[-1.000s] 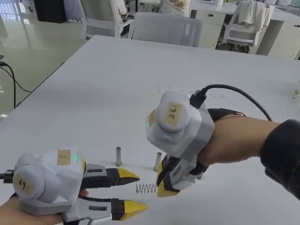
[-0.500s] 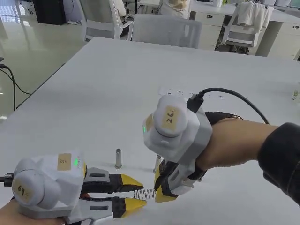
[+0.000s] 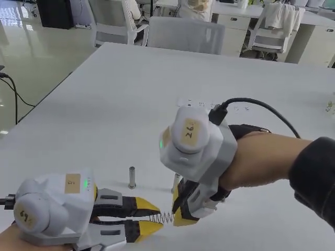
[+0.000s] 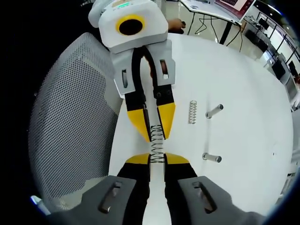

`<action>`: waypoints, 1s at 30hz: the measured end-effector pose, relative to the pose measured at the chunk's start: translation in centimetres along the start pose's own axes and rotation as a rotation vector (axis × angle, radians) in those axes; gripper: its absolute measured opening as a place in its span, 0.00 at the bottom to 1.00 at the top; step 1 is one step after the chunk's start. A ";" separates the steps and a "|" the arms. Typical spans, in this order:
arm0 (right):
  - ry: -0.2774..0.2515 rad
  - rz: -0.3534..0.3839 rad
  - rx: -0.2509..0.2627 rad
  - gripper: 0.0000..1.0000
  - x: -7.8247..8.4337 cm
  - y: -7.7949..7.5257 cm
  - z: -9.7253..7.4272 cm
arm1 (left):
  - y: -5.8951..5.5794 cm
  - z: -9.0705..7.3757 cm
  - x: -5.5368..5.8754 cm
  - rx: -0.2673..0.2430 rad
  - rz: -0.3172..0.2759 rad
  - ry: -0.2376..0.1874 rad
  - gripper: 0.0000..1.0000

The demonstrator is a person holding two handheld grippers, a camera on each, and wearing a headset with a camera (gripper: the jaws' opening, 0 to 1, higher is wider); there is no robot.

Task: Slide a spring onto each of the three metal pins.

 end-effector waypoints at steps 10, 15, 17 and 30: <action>-0.012 -0.017 0.011 0.08 -0.9 0.1 -0.5 | 0.1 -0.2 0.2 -0.002 0.007 0.010 0.02; -0.026 -0.035 0.022 0.08 -2.0 0.3 -0.9 | 0.0 -0.2 0.4 -0.001 0.007 0.017 0.02; -0.037 -0.036 0.026 0.08 -2.5 0.3 -1.0 | 0.1 -0.2 0.4 -0.004 0.008 0.017 0.02; -0.092 -0.069 0.042 0.07 -4.7 0.6 -1.3 | 0.1 -0.1 0.2 -0.005 0.007 0.004 0.02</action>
Point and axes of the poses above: the centre of the closed fingertips' face, and the gripper's own axes: z roughly forward along the fingers, y roughly to its left, x roughly out of its underside, the point moved 1 cm from there along -z, roughly backward along the fingers, and after that the axes turned 8 degrees about -y, right-handed, at the moved point
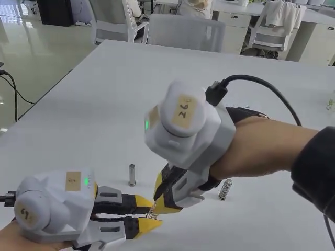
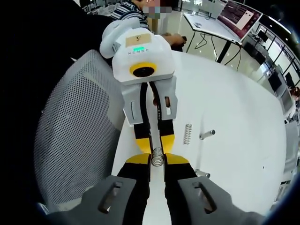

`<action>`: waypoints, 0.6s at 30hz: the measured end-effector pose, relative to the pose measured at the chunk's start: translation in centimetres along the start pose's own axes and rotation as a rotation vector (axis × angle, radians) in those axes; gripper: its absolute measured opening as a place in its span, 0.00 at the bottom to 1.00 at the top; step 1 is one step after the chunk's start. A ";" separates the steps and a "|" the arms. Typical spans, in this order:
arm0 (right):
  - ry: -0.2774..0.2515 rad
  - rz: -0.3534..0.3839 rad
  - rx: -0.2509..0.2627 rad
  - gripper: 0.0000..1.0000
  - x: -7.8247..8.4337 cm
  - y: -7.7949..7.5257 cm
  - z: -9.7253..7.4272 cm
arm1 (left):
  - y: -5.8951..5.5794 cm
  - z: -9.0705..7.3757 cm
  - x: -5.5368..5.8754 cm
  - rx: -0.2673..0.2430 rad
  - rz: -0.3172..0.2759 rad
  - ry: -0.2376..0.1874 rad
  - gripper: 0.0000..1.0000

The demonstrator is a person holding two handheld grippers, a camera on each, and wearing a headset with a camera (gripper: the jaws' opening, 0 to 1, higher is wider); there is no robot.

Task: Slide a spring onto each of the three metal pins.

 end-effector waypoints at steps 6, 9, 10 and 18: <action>-0.014 -0.006 -0.005 0.08 -0.1 0.0 0.2 | 0.0 0.0 0.0 -0.002 0.006 0.005 0.02; -0.020 -0.001 -0.007 0.09 0.1 0.0 0.3 | 0.0 0.0 -0.1 -0.003 0.003 0.000 0.02; -0.017 -0.004 -0.001 0.11 0.2 -0.2 0.3 | 0.0 0.0 -0.1 -0.003 0.004 0.000 0.02; 0.005 0.004 -0.008 0.10 1.0 -0.1 0.7 | 0.0 0.1 -0.3 -0.006 0.003 -0.005 0.02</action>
Point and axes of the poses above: the centre of the closed fingertips' face, and the gripper's own axes: z roughly forward along the fingers, y roughly to its left, x roughly out of its underside, the point moved 1 cm from there along -z, roughly backward along the fingers, and after that the axes turned 8 degrees about -y, right-handed, at the moved point
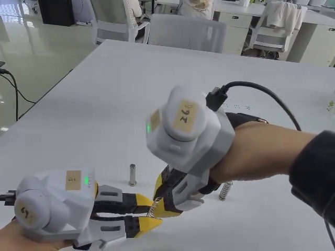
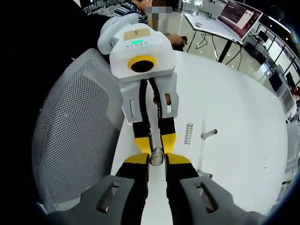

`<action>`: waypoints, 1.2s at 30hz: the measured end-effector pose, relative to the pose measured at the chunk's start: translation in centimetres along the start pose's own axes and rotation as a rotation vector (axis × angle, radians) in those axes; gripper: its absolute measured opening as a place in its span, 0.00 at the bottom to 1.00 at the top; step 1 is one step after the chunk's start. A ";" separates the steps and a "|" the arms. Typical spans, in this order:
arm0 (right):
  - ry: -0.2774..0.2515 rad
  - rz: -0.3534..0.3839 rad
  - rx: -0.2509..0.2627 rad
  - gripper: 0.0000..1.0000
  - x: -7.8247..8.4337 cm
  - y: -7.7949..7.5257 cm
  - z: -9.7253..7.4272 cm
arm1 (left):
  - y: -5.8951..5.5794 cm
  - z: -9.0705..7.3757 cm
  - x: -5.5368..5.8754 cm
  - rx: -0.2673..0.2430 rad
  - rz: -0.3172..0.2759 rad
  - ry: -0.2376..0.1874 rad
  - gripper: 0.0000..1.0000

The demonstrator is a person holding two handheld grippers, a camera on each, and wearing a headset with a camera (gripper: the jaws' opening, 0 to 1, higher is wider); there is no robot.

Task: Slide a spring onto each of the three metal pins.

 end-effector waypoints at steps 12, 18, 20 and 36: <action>0.000 0.011 -0.003 0.09 0.2 0.0 0.2 | 0.0 0.1 -0.7 0.002 0.001 -0.022 0.02; 0.000 0.015 0.002 0.08 0.2 0.0 0.2 | 0.0 0.1 -0.7 0.004 -0.003 -0.023 0.02; 0.003 0.017 0.004 0.08 0.2 -0.1 0.2 | 0.0 0.2 -0.7 0.002 -0.006 -0.024 0.02; 0.012 0.031 0.025 0.08 0.6 -0.9 -0.2 | 0.4 -0.2 0.2 -0.031 -0.078 -0.008 0.17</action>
Point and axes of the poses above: the centre of the closed fingertips' face, and the gripper's own axes: z roughly forward along the fingers, y roughly to its left, x roughly out of its underside, the point moved 1 cm from there along -z, roughly backward along the fingers, and after that the axes turned 8 degrees about -y, right-handed, at the moved point
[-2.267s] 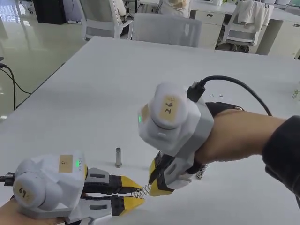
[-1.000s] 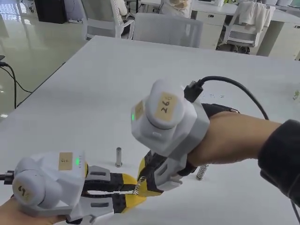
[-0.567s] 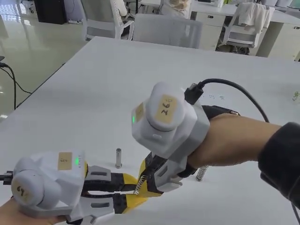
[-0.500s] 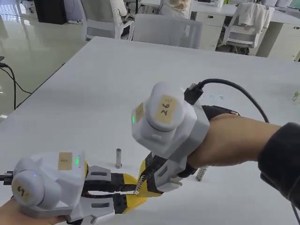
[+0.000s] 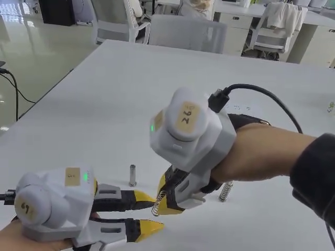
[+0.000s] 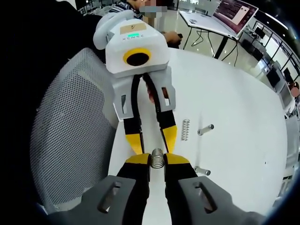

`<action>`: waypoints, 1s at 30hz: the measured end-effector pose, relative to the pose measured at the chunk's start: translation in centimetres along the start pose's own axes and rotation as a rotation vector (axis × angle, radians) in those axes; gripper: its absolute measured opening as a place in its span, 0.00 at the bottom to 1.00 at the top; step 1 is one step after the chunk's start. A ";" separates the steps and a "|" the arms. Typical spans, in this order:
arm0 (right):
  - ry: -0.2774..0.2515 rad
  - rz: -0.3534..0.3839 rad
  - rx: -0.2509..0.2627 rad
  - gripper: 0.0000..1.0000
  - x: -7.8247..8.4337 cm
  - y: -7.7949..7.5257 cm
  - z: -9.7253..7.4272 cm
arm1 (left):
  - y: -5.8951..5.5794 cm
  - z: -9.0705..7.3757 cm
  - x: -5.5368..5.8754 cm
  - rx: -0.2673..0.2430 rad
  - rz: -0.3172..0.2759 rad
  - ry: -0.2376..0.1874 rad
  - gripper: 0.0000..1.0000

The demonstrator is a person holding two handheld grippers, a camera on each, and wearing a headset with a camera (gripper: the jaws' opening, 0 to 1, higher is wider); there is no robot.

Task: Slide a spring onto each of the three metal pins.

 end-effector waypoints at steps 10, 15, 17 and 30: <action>0.018 0.013 0.029 0.08 1.0 -1.0 -0.7 | 0.1 -0.5 0.9 -0.018 -0.041 0.017 0.29; 0.026 0.024 0.046 0.08 1.6 -1.7 -1.1 | 0.2 -0.7 1.1 -0.032 -0.060 0.019 0.37; 0.028 0.029 0.050 0.08 1.8 -2.0 -1.3 | 0.3 -0.7 1.2 -0.038 -0.068 0.021 0.39; 0.048 0.065 0.108 0.08 3.4 -4.5 -2.7 | 0.4 -0.9 1.4 -0.056 -0.088 0.022 0.49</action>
Point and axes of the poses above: the centre of the closed fingertips' face, and the gripper's own axes: z roughly forward along the fingers, y roughly to its left, x roughly out of its underside, the point moved 1 cm from there along -z, roughly backward along the fingers, and after that the axes turned 8 degrees about -y, right-handed, at the moved point
